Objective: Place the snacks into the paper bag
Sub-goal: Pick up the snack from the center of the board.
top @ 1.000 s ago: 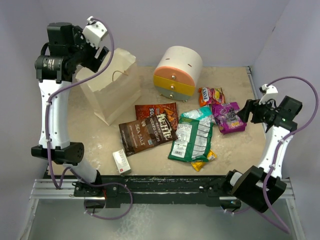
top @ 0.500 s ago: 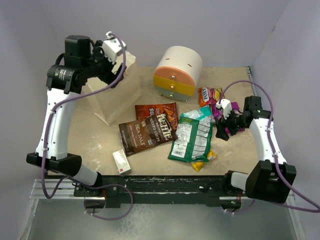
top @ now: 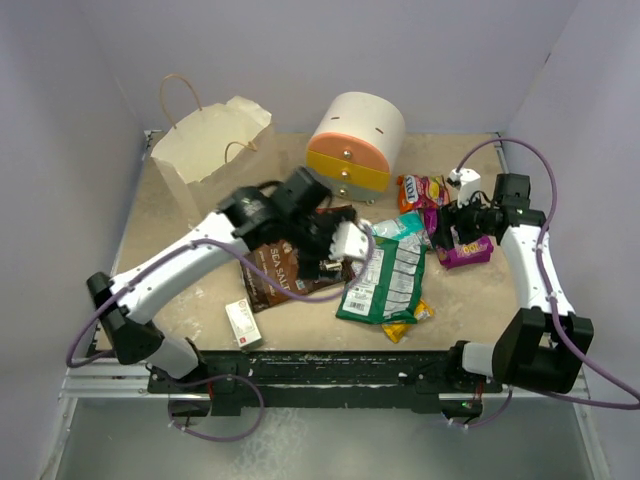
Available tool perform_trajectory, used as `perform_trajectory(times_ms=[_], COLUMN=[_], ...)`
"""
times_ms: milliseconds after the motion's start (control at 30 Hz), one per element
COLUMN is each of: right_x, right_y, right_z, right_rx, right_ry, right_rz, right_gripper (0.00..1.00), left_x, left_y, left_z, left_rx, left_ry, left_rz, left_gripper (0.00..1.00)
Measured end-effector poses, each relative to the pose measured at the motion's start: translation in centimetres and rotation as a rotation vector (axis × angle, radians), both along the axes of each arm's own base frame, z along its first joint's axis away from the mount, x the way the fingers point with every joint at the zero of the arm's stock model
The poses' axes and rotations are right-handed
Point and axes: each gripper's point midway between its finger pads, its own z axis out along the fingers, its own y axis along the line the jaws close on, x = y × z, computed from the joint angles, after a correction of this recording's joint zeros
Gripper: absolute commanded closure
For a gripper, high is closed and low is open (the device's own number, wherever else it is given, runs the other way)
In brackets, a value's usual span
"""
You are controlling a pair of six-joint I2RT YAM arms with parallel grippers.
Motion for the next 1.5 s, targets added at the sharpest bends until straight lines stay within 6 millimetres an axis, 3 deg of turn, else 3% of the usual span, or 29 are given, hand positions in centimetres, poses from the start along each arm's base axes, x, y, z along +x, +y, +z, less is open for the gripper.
perform_trajectory(times_ms=[133, 333, 500, 833, 967, 1267, 1500], right_x=[1.2, 1.5, 1.4, 0.9, 0.5, 0.4, 0.3], right_y=[-0.3, -1.6, -2.6, -2.8, -2.8, -2.9, -2.9], right_z=[0.0, 0.7, 1.3, 3.0, 2.3, 2.1, 2.0], right_rx=[0.046, 0.067, 0.049, 0.033, 0.035, 0.036, 0.036], right_ry=[0.002, -0.021, -0.057, -0.124, -0.108, -0.101, -0.099], right_rz=[-0.078, -0.16, -0.194, -0.203, -0.209, -0.212, -0.211], right_gripper=[0.23, 0.23, 0.23, 0.23, 0.23, 0.23, 0.23], left_x=[-4.9, -11.1, -14.4, -12.6, -11.2, -7.2, -6.4], left_y=[-4.3, -10.3, -13.1, -16.0, -16.4, -16.3, -16.3], left_z=[-5.5, -12.1, -16.9, -21.6, -23.1, -23.7, -24.9], left_rx=[0.107, 0.17, 0.188, 0.169, 0.181, 0.181, 0.196], left_ry=[0.048, 0.122, 0.209, 0.2, 0.182, 0.156, 0.164], left_rz=[-0.232, -0.478, -0.575, -0.551, -0.519, -0.404, -0.382], left_gripper=[0.14, 0.2, 0.22, 0.21, 0.21, 0.16, 0.17])
